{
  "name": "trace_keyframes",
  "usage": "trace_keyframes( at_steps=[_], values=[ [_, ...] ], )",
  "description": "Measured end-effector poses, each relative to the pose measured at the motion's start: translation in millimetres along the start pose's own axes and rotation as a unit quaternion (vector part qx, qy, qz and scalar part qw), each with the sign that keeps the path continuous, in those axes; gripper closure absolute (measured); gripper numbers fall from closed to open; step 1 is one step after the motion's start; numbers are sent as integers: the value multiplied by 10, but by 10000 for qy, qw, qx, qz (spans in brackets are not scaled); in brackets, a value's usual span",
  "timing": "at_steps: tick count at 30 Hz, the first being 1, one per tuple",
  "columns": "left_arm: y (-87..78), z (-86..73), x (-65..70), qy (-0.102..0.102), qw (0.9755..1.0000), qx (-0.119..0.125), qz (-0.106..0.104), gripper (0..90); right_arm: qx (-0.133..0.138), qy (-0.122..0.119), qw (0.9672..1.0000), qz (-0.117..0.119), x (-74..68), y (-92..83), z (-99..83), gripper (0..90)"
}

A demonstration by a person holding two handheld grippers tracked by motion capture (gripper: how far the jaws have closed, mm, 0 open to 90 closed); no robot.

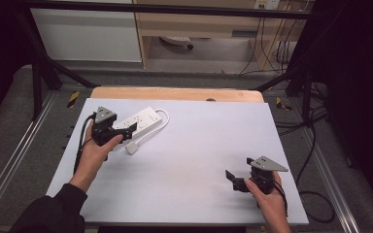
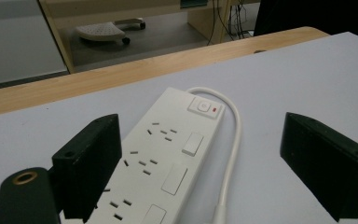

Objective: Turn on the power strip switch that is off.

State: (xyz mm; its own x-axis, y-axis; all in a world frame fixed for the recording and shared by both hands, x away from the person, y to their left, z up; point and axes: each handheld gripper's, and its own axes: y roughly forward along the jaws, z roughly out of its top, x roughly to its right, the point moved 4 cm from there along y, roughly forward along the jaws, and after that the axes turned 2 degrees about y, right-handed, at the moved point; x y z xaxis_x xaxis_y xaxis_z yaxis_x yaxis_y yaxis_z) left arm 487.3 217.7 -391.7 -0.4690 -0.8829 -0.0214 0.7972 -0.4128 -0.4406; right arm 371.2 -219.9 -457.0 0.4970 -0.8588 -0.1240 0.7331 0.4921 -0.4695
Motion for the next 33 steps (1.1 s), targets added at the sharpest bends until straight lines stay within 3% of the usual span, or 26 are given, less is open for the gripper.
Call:
trace_keyframes(
  at_steps=[12,33],
  values=[
    [124,-71,-85,-148,9997,-201,87,129,-17,-25,10000,24,-6,-1,-2,31],
    [396,-155,-37,14,9985,-533,97,133,-79,-43,9998,149,-41,30,-5,28]
  ],
)
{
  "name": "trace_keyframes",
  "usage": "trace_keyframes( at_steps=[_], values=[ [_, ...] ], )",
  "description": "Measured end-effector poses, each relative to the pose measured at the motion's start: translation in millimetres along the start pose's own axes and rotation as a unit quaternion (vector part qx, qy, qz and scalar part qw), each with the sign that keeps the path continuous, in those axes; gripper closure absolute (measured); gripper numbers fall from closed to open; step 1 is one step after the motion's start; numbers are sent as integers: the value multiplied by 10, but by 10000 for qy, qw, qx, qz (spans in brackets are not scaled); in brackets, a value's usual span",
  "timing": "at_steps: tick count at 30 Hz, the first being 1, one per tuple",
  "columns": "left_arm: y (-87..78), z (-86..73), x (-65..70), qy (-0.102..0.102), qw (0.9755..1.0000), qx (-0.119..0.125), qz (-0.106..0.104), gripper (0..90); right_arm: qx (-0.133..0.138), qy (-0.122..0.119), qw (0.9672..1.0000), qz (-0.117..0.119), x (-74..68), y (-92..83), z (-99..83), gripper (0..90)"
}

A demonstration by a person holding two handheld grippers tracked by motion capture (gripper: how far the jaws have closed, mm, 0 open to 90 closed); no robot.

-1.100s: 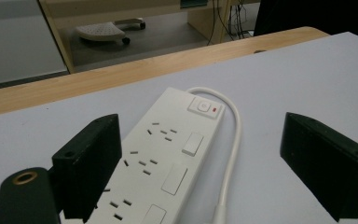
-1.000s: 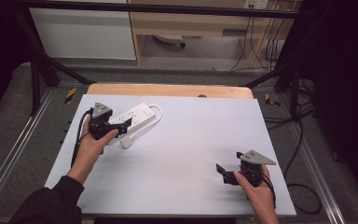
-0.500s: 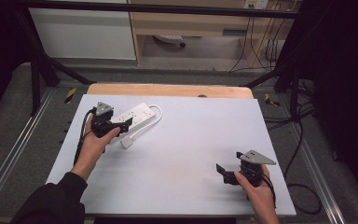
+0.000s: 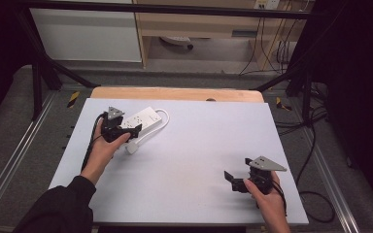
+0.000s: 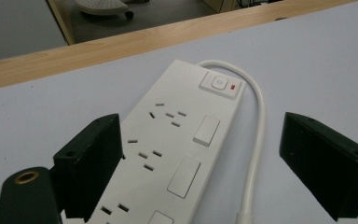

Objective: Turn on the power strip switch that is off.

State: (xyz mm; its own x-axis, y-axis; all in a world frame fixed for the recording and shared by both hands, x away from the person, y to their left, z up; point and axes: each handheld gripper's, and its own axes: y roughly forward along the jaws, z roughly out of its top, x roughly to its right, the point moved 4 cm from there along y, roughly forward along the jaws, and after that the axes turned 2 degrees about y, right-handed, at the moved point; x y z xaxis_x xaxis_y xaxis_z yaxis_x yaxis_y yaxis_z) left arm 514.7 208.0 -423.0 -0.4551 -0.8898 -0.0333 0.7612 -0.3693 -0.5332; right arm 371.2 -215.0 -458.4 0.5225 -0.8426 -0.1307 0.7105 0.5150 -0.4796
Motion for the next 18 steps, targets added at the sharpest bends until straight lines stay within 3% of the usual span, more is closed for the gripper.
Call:
trace_keyframes(
  at_steps=[4,15,18],
  values=[
    [32,-14,3,19,10000,-38,16,134,-74,-124,9999,77,-45,30,1,31],
    [93,-37,37,65,9999,-98,4,159,66,69,9999,-62,53,-42,3,29],
    [97,-33,49,95,9999,-82,17,203,39,65,10000,-56,47,-38,2,29]
  ],
)
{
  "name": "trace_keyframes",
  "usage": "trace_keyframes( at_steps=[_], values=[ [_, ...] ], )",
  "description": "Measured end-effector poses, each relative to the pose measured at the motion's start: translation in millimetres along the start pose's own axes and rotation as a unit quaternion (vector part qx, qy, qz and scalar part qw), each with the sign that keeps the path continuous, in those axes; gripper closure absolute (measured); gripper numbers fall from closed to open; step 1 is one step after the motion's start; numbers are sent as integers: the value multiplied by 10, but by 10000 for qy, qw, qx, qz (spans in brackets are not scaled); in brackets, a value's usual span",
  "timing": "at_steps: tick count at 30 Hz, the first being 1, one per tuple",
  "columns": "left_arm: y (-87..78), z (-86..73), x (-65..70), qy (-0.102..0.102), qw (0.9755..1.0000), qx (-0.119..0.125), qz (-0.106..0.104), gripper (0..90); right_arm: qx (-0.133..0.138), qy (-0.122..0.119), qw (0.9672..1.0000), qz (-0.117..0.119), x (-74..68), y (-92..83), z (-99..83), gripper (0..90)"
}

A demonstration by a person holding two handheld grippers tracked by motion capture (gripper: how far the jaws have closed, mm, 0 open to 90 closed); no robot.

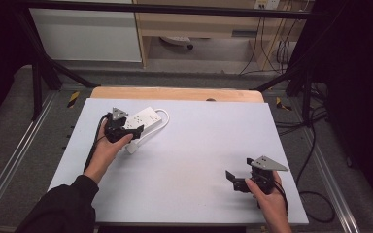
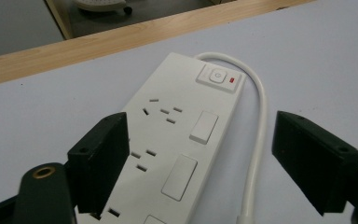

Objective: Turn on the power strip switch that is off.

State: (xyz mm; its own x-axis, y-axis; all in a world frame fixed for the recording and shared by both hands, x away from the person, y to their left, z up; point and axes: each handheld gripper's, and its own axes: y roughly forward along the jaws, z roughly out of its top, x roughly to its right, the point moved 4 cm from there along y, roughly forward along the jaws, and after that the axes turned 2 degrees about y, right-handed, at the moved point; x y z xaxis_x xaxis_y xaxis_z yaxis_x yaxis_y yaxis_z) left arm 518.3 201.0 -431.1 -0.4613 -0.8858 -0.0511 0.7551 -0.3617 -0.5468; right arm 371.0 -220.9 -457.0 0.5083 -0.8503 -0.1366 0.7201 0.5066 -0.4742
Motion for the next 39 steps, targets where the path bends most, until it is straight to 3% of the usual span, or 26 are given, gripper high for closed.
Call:
trace_keyframes(
  at_steps=[11,13,20,25,34,39],
  values=[
    [43,-33,23,84,9999,-134,-65,318,0,-7,10000,-7,3,-1,-1,29],
    [56,-43,20,62,9998,-166,-68,391,-8,-6,10000,-4,2,3,-4,29],
    [106,-83,6,47,9994,-305,-149,497,-10,-9,10000,-15,7,5,-4,29],
    [99,-71,-21,-10,9996,-222,-167,676,13,8,10000,-16,6,4,-3,29],
    [106,-52,-42,-53,9996,-140,-234,850,30,17,10000,-8,6,0,-1,29],
    [124,-57,-32,2,9996,-132,-249,900,41,38,10000,-11,5,2,0,29]
  ],
)
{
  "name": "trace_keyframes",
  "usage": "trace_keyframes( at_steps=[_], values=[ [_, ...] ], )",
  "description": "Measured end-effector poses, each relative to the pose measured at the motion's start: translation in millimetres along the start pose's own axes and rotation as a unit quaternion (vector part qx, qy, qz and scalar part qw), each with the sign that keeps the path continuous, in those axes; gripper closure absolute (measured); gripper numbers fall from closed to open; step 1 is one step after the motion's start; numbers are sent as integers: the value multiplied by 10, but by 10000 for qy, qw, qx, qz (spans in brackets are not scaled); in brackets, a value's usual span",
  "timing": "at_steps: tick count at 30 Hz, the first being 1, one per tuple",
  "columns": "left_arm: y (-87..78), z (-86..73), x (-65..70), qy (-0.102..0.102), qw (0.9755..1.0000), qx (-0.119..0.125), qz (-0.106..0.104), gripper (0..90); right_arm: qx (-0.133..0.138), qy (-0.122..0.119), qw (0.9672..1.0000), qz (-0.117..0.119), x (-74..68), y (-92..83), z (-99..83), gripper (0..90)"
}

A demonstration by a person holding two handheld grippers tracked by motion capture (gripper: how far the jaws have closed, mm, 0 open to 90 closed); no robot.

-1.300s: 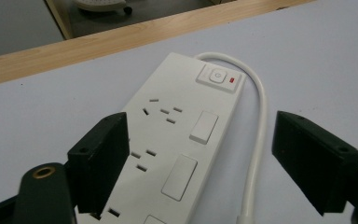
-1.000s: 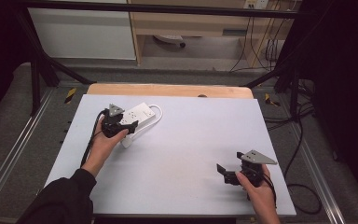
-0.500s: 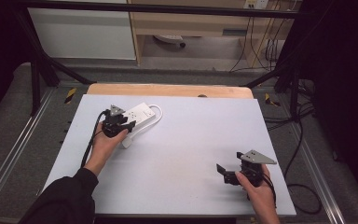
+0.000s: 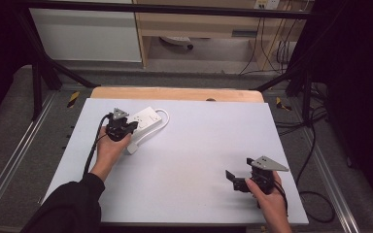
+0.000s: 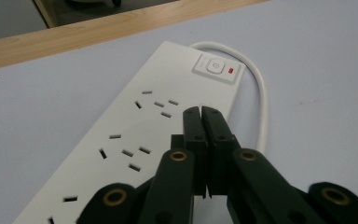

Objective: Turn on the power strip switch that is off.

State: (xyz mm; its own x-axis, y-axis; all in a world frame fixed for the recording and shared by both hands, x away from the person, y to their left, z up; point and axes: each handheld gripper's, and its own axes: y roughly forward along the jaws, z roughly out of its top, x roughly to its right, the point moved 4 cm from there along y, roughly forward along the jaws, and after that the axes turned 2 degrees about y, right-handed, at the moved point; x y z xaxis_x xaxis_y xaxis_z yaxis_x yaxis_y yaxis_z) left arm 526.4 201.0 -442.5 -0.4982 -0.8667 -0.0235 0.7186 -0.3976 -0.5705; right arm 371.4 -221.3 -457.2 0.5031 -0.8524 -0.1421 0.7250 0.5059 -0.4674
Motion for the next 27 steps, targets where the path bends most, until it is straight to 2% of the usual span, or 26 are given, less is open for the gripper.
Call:
trace_keyframes(
  at_steps=[4,15,27],
  values=[
    [14,4,17,52,10000,-5,-8,900,14,-12,10000,3,1,2,3,29],
    [100,15,17,191,9996,-205,-9,900,23,-17,10000,14,1,-3,4,29],
    [140,-27,-64,161,9990,-413,109,900,21,-39,10000,32,2,-5,4,29]
  ],
)
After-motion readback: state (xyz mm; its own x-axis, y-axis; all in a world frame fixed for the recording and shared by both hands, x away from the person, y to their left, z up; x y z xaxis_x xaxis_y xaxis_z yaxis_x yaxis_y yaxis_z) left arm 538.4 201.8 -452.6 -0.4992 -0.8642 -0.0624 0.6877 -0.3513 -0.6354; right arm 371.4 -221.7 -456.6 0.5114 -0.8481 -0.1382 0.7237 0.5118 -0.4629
